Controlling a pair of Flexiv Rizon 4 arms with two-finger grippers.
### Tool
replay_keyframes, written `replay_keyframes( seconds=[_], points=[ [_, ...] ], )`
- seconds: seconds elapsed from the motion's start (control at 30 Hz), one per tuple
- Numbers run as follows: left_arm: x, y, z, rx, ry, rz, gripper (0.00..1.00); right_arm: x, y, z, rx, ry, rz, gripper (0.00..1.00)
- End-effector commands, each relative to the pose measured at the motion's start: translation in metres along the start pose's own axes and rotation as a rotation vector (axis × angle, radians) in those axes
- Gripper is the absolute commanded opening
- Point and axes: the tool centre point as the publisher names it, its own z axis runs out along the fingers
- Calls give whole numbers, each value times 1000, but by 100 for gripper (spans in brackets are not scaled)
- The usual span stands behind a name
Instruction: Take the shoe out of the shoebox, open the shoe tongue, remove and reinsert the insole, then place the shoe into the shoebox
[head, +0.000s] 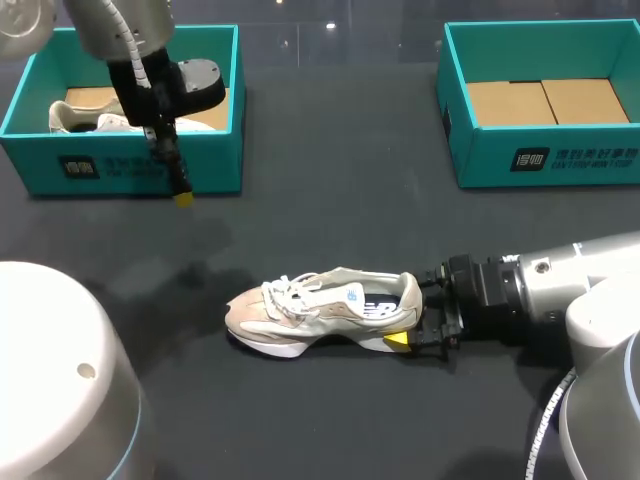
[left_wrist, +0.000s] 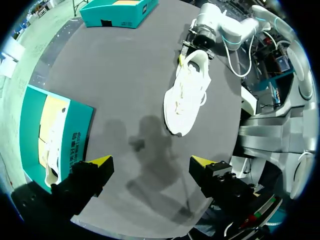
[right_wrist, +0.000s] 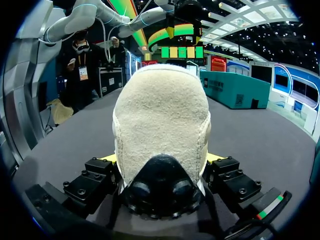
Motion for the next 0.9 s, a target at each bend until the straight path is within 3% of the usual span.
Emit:
replay_keyframes(
  seconds=[0.03, 0.2, 0.4, 0.67, 0.73, 0.9],
  points=[
    [20, -9, 4, 38, -4, -59, 100, -1, -1, 3, 5, 0, 1, 0],
    [67, -29, 14, -9, -58, -222, 100, -1, -1, 3, 5, 0, 1, 0],
    [101, -54, 28, -79, -72, -502, 100, -1, -1, 3, 5, 0, 1, 0],
    [129, -81, 49, -75, -166, -732, 100, -1, -1, 3, 5, 0, 1, 0],
    [136, -90, 55, -105, -125, -757, 100, -1, -1, 3, 5, 0, 1, 0],
    [136, -90, 55, -105, -125, -757, 100, -1, -1, 3, 5, 0, 1, 0]
  ],
)
